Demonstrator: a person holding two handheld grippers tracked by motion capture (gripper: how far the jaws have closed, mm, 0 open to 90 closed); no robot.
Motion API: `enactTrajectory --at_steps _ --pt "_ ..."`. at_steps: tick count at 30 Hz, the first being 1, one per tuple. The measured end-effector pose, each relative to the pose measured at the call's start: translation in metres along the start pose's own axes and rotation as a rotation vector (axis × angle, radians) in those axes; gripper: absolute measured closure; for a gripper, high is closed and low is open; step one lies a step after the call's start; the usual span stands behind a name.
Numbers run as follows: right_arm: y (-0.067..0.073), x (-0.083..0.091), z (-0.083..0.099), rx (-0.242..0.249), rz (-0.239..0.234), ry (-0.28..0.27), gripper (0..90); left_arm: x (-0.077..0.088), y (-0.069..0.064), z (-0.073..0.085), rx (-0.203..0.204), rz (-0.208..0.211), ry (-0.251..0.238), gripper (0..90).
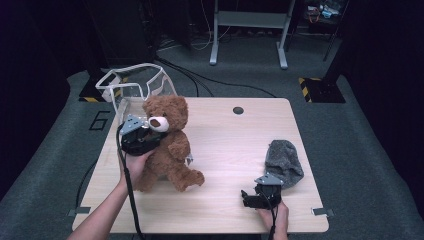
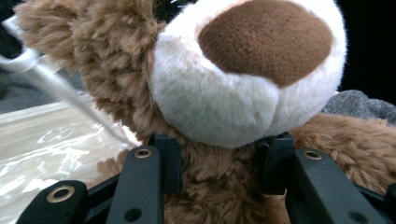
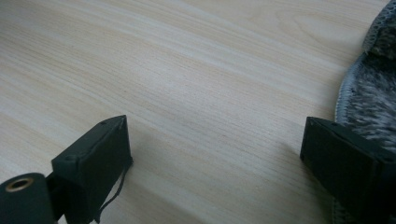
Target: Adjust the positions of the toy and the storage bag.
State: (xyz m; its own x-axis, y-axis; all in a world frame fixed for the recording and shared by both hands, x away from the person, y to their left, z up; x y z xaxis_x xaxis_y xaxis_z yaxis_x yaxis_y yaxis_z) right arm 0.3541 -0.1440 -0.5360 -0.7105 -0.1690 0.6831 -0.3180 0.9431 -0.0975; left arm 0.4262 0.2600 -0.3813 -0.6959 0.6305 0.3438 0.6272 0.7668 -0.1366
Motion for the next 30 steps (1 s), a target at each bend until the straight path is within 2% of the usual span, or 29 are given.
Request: enactTrajectory --at_steps 5,15,22,25,27,30 --pt "-0.001 0.000 0.000 0.007 -0.003 -0.003 7.7 0.020 0.011 0.007 0.015 -0.030 0.000 60.5" --pt "0.000 0.000 0.000 0.000 0.000 -0.001 7.7 0.056 0.032 0.021 0.029 -0.086 0.040 60.5" --pt "0.000 0.000 0.000 0.006 0.001 -0.003 7.7 0.076 0.042 0.028 0.035 -0.121 0.093 60.5" --pt "0.000 0.000 0.000 0.006 -0.001 -0.003 7.7 0.086 0.046 0.031 0.036 -0.137 0.133 60.6" --pt "0.000 0.000 0.000 0.005 -0.001 -0.002 7.7 0.092 0.050 0.035 0.050 -0.148 0.145 60.6" --pt "-0.001 -0.001 0.000 0.007 -0.002 -0.004 7.7 0.096 0.057 0.043 0.082 -0.141 0.191 60.6"
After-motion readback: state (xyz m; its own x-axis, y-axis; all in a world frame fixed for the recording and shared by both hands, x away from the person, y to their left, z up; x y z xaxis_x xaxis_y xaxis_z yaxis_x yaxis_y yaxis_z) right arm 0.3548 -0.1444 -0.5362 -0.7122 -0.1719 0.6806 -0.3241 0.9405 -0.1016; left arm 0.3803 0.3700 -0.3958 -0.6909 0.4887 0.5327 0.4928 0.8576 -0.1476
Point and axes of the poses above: each handheld gripper's, and its own axes: x roughly backward along the jaws, z roughly out of its underside, y roughly to its left, the point moved 1 cm from there along -x, roughly forward along the jaws, and after that the axes turned 8 degrees about z, right-handed, at the moved point
